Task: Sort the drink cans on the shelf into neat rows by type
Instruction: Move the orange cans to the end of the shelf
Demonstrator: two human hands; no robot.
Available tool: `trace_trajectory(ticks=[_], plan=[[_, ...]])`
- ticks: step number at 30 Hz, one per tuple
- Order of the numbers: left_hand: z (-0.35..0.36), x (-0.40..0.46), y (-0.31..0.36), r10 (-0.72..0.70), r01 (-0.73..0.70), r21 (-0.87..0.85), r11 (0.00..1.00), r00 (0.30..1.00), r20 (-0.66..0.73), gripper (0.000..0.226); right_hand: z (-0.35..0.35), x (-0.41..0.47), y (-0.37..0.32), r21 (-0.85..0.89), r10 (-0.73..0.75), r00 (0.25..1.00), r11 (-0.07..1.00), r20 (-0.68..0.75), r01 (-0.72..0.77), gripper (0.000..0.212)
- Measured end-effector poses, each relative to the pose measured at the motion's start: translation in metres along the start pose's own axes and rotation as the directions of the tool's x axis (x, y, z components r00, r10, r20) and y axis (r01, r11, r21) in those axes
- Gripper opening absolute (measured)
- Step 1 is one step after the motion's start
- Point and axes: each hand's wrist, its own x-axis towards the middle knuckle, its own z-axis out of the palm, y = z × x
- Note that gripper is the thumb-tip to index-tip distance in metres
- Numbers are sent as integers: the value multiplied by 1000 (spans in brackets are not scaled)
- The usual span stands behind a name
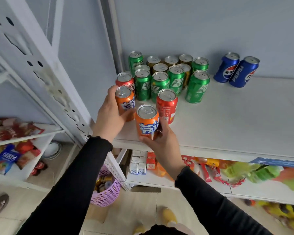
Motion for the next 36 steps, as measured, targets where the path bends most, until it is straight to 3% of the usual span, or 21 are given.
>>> trace_trajectory(ticks=[6, 14, 22, 30, 36], plan=[[-5, -26, 14, 78, -81, -71, 994, 996, -51, 75, -33, -34, -3, 1, 50, 981, 999, -189, -51, 57], [27, -69, 90, 291, -281, -110, 953, 953, 89, 74, -113, -61, 15, -13, 90, 912, 994, -401, -104, 58], [155, -97, 234, 424, -379, -220, 899, 877, 224, 75, -284, -118, 61, 6, 107, 803, 992, -586, -127, 60], [284, -131, 402, 488, -384, -358, 851, 829, 273, 73, -480, -166, 106, -33, 119, 733, 981, -670, -189, 60], [361, -130, 487, 513, -389, -385, 837, 801, 307, 75, -583, -163, 132, -73, 114, 689, 969, -715, -236, 58]])
